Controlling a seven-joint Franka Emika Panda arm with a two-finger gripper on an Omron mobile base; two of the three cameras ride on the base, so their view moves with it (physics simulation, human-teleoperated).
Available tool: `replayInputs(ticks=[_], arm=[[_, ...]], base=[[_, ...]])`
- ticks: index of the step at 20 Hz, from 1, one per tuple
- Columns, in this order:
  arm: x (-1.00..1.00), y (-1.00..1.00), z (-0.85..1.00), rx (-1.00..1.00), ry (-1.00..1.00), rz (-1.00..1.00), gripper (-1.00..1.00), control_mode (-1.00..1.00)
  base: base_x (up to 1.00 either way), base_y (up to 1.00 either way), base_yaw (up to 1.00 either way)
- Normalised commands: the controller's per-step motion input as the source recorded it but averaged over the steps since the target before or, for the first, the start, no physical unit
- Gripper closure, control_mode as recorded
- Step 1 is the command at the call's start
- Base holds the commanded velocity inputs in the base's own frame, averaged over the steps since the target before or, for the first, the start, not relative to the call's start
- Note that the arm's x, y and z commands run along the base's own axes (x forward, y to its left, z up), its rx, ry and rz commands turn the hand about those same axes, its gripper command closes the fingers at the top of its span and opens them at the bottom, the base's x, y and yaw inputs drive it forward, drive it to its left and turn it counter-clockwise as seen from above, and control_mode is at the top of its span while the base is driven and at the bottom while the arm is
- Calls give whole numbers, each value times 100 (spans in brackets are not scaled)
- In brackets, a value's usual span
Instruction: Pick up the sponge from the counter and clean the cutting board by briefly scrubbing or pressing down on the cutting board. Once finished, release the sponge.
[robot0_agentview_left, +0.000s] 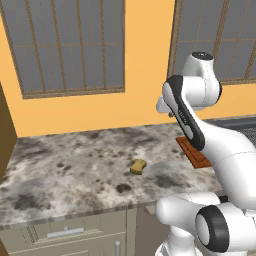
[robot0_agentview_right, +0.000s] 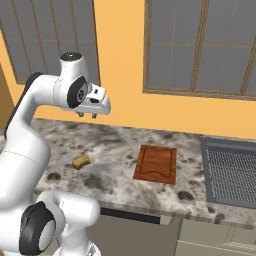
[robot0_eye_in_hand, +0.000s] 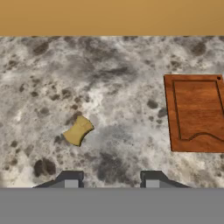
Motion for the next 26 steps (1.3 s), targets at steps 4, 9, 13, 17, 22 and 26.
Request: replayInputs(ticks=[4, 9, 13, 17, 22, 26], arm=[[-4, 0, 0, 0, 0, 0, -100, -100], [0, 24, -30, 0, 0, 0, -100, -100], [8, 59, -53, 0, 0, -7, -100, -100], [2, 44, -52, 12, 0, -16, -100, -100], [-1, 24, -58, 12, 2, -23, -100, -100], [0, 12, -46, 14, 4, -32, -100, -100]], base=[[0, 0, 0], [0, 0, 0], [0, 0, 0], [0, 0, 0], [0, 0, 0], [0, 0, 0]])
